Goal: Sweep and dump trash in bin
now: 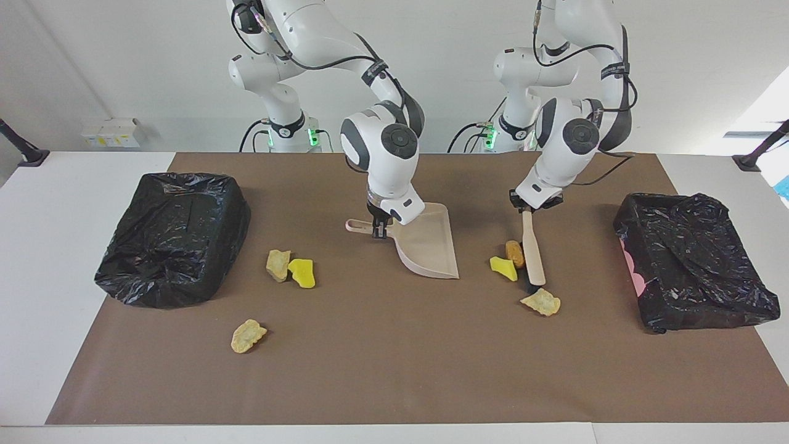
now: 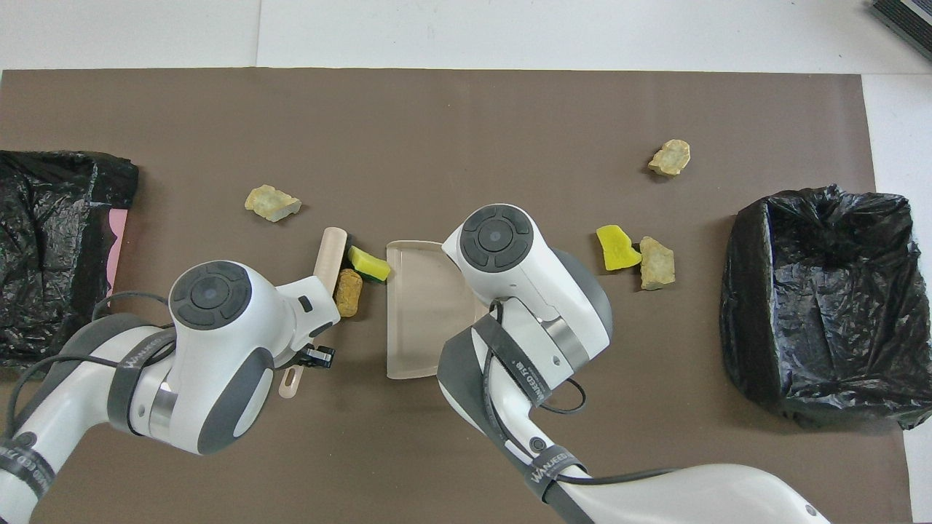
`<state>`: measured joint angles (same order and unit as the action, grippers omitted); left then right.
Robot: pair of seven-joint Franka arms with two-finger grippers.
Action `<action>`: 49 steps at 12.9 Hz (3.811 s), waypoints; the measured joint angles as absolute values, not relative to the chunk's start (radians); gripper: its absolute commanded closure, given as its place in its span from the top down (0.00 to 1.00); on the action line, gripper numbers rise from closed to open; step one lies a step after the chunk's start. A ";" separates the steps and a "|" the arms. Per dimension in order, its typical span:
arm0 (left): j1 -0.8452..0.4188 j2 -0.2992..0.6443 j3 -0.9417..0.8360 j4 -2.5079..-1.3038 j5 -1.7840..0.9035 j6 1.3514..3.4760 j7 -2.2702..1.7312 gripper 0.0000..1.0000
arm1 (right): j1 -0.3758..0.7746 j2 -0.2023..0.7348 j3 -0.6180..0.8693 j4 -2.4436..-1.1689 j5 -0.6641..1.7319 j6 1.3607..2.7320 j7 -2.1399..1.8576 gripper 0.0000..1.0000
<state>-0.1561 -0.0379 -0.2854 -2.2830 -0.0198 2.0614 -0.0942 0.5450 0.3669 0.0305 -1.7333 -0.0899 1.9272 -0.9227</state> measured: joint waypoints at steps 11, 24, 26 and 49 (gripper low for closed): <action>-0.230 -0.038 -0.321 -2.176 -0.161 2.070 -0.068 0.00 | 0.539 0.354 0.029 -1.762 -0.090 1.927 -0.917 0.00; -0.106 0.262 0.059 -1.812 0.168 2.050 0.539 0.00 | 0.539 0.352 0.029 -1.765 -0.090 1.928 -0.917 0.00; -0.099 0.284 0.060 -1.827 0.169 2.053 0.570 0.00 | 0.539 0.352 0.029 -1.766 -0.090 1.929 -0.917 0.00; -0.190 0.058 -0.331 -2.111 -0.103 1.920 0.135 0.00 | 0.532 0.342 0.028 -1.796 -0.090 1.955 -0.911 0.00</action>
<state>-0.1903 0.0580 -0.3312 -2.1114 -0.1034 1.9199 0.1349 0.5323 0.3421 0.0282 -1.7959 -0.0905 1.9553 -0.9114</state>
